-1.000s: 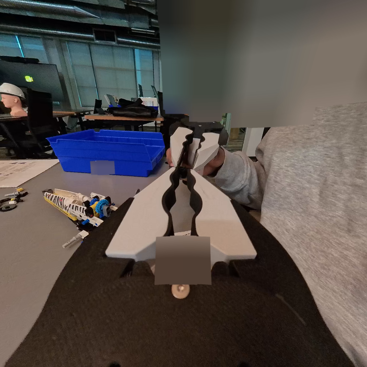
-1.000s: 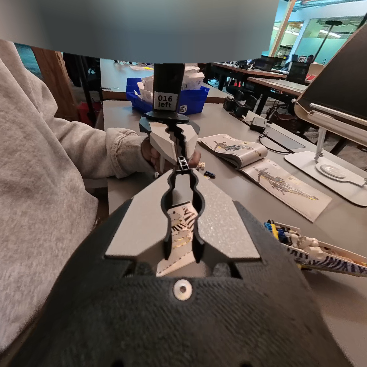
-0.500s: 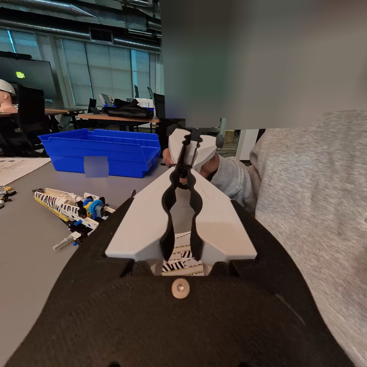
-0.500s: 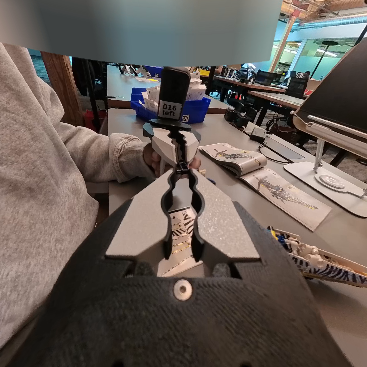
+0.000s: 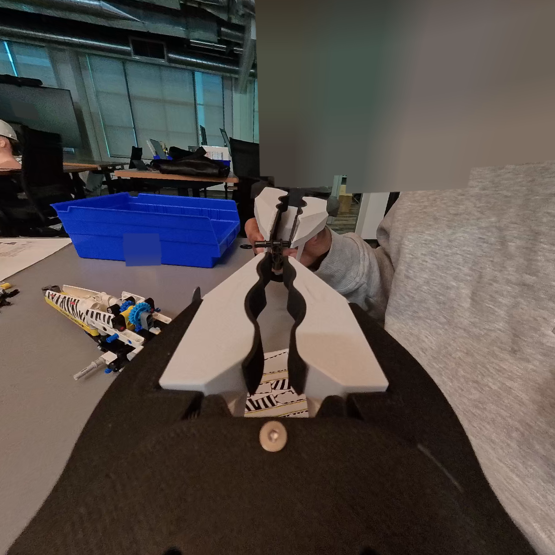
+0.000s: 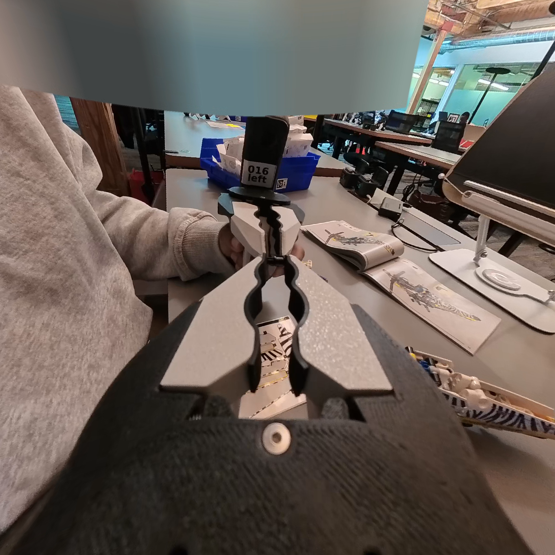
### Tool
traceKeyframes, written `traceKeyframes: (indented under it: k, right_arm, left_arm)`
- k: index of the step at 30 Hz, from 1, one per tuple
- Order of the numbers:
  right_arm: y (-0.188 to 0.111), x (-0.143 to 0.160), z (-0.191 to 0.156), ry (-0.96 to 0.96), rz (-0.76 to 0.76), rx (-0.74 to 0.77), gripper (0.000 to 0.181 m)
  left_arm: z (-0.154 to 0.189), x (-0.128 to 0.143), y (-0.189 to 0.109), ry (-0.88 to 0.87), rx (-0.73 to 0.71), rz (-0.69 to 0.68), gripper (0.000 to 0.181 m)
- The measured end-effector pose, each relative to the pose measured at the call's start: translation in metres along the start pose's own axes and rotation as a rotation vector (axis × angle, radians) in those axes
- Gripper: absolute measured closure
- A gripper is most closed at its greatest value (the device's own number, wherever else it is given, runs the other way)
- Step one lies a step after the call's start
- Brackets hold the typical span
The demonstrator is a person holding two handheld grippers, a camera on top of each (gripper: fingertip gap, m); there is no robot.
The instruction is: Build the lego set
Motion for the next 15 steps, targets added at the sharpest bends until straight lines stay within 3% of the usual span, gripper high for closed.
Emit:
traceKeyframes:
  k: [15]
  right_arm:
    - [0.0001, 0.0009, 0.0023, -0.027, 0.002, 0.025, 0.175]
  left_arm:
    - [-0.0009, -0.0008, 0.0, 0.001, -0.008, 0.006, 0.178]
Point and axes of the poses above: each gripper's, where its closed fingertips meet, y out along the fingers, x out of its underside, z = x × y across the jaws, the point moved 2 cm from there along -y, back along the fingers, and after that the axes turned 4 degrees about z, right-handed, at the moved point
